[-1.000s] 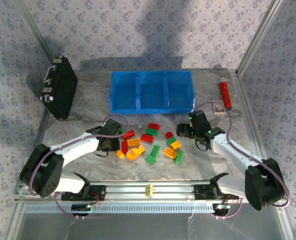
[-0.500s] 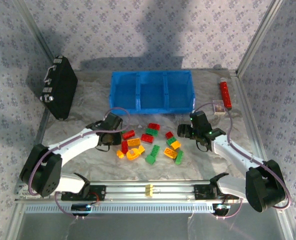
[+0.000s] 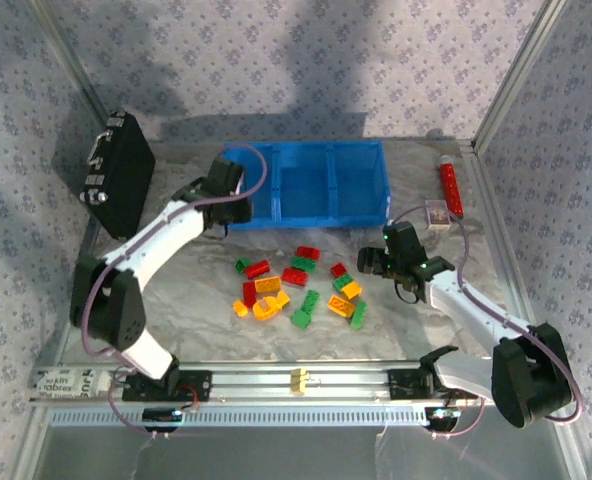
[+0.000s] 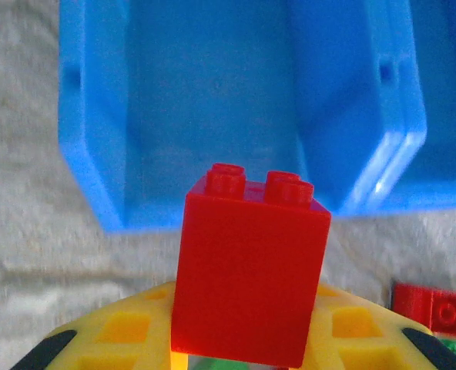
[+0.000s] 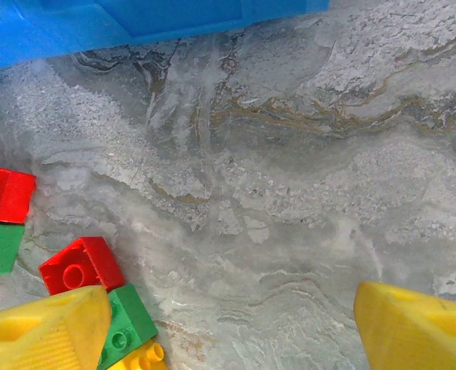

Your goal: Sort the legos into containers by color

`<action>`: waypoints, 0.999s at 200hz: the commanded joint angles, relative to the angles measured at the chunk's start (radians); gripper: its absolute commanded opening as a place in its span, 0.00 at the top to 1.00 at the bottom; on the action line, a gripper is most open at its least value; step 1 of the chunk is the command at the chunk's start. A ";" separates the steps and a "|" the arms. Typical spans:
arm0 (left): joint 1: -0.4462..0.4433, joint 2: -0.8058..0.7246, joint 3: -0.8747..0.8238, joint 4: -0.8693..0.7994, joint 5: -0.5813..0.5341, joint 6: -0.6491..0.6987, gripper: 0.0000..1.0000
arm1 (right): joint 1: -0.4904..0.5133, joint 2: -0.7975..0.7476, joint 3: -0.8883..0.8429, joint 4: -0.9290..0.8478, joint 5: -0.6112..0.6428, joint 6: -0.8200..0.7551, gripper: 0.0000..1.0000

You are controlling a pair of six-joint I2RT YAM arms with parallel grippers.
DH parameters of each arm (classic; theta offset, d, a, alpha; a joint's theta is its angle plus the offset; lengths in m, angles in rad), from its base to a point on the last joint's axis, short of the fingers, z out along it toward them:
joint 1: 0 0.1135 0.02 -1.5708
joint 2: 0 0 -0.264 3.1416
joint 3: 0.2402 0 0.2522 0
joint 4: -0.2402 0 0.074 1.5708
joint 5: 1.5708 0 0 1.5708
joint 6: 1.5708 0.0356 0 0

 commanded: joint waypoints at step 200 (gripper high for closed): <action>-0.079 -0.532 -0.673 0.177 0.067 -0.167 0.14 | 0.345 0.103 0.179 -0.197 -0.152 -0.184 0.21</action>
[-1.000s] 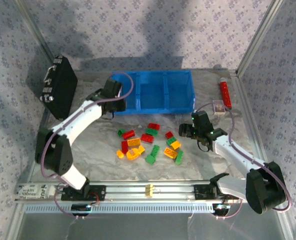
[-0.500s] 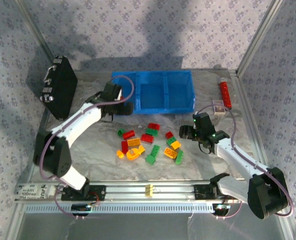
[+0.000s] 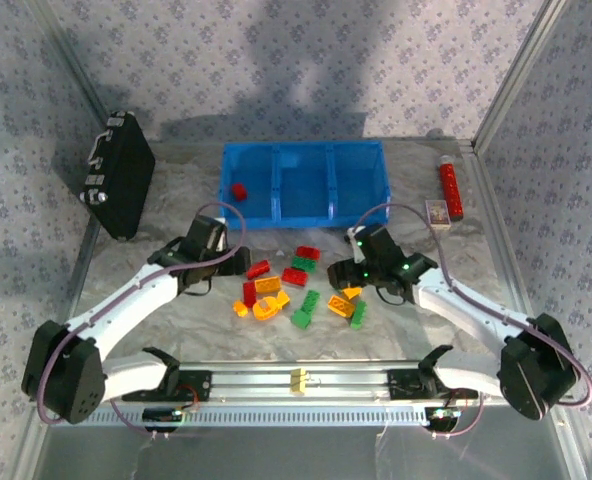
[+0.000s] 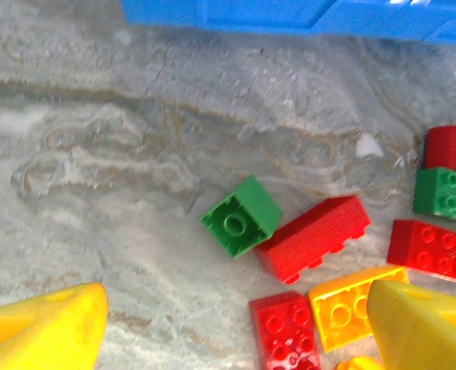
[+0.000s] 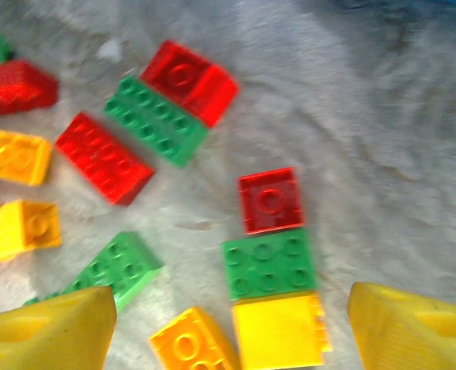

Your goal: Sort the legos into containers by color

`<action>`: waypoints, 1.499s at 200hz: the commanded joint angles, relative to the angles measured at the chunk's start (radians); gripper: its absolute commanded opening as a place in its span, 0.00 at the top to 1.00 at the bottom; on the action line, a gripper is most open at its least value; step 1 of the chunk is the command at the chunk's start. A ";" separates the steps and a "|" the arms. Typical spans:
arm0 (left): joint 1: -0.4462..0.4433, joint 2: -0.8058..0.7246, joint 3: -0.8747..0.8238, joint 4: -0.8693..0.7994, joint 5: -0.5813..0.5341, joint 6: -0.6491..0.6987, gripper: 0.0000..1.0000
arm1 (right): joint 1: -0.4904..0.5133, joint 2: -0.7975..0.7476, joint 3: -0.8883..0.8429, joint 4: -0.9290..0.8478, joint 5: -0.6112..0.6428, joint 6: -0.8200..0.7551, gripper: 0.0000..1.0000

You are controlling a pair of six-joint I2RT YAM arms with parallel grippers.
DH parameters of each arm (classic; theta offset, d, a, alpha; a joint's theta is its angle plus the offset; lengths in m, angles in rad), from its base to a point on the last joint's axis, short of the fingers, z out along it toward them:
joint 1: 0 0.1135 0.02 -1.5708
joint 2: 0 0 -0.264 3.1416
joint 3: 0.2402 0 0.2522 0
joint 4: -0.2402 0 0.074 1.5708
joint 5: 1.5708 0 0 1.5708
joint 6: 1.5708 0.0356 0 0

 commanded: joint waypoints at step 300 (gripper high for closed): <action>-0.013 -0.200 -0.233 0.044 -0.003 -0.108 0.19 | 0.541 0.526 0.364 -0.289 0.197 -0.073 0.44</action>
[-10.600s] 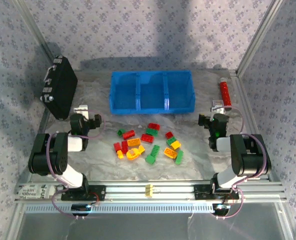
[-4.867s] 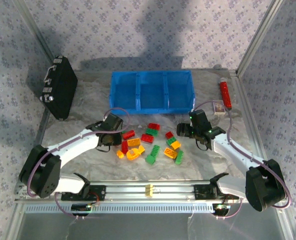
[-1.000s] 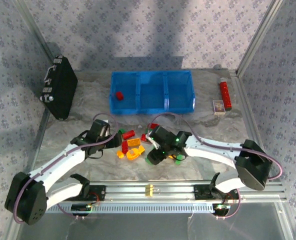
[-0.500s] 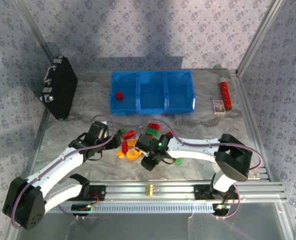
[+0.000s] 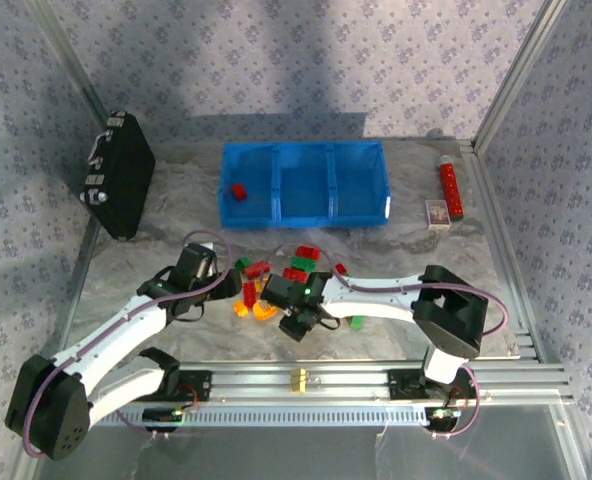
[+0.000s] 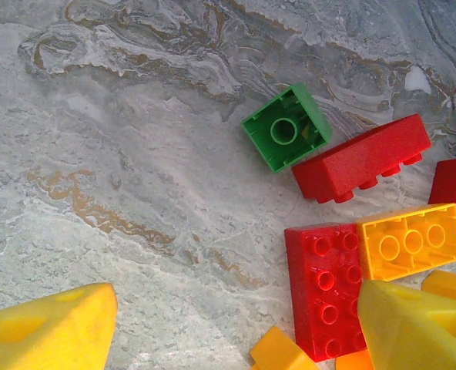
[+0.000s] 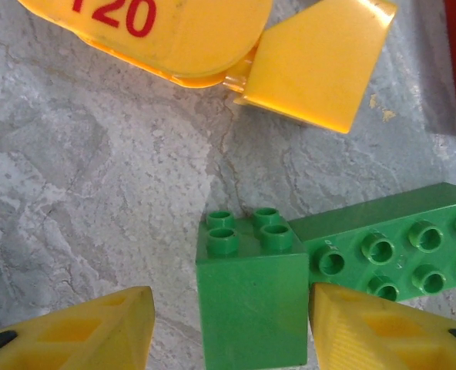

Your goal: Sort the legos into containers by color

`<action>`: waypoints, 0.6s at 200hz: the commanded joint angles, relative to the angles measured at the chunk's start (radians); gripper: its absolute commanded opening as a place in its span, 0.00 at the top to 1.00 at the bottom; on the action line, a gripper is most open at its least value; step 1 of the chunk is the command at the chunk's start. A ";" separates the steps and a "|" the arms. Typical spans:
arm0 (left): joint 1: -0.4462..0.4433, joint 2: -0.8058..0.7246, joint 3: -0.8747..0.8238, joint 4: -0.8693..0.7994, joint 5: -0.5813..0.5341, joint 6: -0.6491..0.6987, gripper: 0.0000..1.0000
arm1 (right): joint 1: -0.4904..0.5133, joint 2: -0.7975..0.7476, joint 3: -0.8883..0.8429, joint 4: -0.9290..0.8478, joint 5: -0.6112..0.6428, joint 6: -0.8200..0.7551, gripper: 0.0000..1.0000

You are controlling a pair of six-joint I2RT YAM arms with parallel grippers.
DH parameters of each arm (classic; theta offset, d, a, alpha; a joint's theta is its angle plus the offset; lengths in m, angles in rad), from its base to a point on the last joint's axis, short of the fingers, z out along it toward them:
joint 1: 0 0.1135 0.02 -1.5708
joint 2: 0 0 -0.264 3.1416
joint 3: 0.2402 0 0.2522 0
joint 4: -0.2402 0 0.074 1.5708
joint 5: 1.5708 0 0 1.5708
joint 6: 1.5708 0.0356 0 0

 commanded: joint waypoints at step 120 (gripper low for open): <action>-0.006 -0.049 -0.028 -0.010 -0.026 -0.015 0.20 | 0.033 0.083 0.054 -0.025 0.045 0.032 0.53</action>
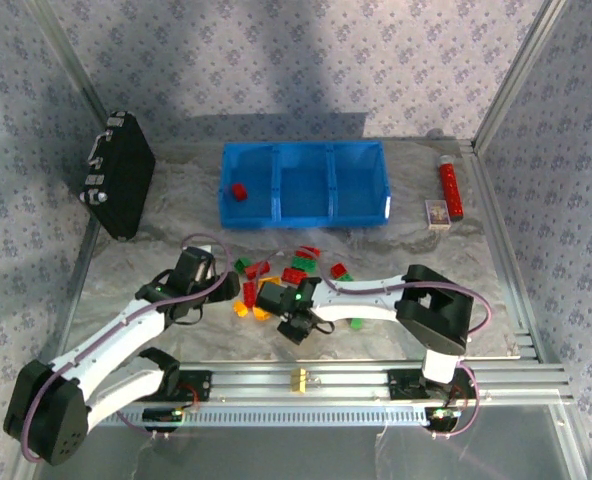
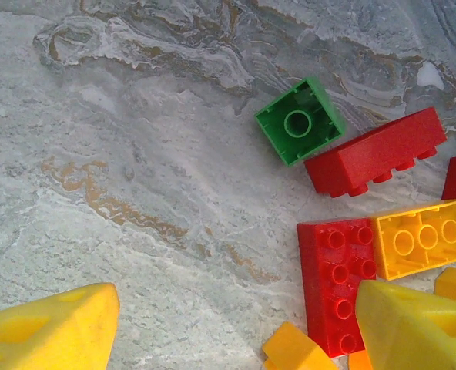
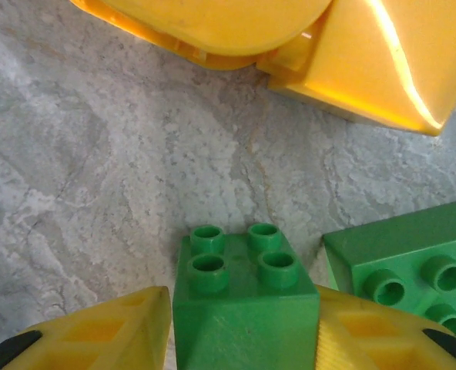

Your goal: Sort the legos into containers by color

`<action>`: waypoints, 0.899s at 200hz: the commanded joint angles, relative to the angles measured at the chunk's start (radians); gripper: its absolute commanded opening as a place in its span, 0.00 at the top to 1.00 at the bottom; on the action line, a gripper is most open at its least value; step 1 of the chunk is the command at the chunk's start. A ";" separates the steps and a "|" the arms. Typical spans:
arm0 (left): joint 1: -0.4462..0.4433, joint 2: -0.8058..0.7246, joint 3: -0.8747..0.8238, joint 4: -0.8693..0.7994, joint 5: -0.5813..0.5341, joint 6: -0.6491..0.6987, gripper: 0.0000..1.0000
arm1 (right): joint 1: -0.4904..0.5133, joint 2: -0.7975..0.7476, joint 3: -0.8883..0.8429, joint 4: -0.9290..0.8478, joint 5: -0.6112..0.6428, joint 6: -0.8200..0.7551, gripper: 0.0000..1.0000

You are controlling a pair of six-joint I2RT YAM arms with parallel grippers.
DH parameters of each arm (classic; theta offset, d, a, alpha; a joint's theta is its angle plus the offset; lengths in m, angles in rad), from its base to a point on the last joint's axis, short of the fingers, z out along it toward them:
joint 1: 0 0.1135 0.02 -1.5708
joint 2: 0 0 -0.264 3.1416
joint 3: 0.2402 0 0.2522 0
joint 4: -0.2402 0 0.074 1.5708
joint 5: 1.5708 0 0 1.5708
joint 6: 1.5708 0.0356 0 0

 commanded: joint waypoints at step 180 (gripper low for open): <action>-0.020 -0.063 -0.001 -0.044 0.002 -0.025 0.23 | -0.544 0.028 0.523 -0.083 -0.091 -0.155 0.68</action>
